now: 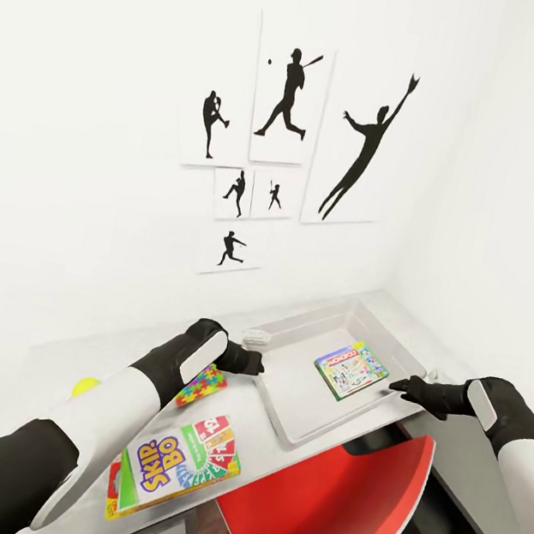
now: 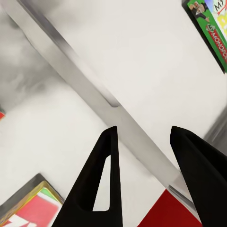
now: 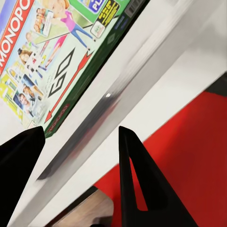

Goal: Put all the toys in the child's room - the three board games (two on the bed and one on the table), the two jigsaw puzzles on the table, and the tennis ball on the table - inside the toy box on the table in the child's room.

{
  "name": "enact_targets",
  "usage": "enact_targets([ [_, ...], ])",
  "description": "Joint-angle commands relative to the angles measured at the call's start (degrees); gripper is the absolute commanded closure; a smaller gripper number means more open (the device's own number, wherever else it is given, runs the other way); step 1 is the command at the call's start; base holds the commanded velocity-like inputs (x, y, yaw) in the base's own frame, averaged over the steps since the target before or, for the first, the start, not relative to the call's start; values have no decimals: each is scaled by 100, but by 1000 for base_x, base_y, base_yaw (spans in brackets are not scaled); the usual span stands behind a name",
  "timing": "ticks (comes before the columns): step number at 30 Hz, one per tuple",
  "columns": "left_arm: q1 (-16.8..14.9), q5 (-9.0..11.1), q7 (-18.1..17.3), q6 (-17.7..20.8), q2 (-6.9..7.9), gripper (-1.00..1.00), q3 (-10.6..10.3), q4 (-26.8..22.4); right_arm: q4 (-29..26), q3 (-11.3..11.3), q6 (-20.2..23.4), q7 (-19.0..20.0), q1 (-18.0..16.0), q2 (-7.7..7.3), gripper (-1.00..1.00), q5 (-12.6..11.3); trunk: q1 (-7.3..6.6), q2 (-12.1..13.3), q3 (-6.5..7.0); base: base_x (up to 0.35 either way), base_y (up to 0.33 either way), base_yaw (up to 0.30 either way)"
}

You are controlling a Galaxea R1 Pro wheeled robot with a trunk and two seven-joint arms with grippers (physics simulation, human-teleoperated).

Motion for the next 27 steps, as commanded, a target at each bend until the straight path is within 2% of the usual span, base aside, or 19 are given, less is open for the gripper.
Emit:
enact_targets([
  [1, -7, 213, 58, 3, 0, 100, -27, -16, 4, -28, 51, 37, -4, 2, 100, 1, 3, -14, -19, 0, 0, 0],
  [20, -7, 213, 59, 3, 0, 100, -27, -19, 4, -28, 67, 33, -4, 2, 100, -8, 3, -14, -58, 0, 0, 0],
  [21, -7, 213, 59, 3, 0, -100, -27, -21, 4, -28, 62, 31, -4, 4, -100, -10, 3, -14, -58, 0, 0, 0],
  [27, -7, 213, 60, 3, 0, -100, -27, -24, 4, -28, 63, 29, -4, 5, -100, -9, 3, -14, -58, 0, 0, 0],
])
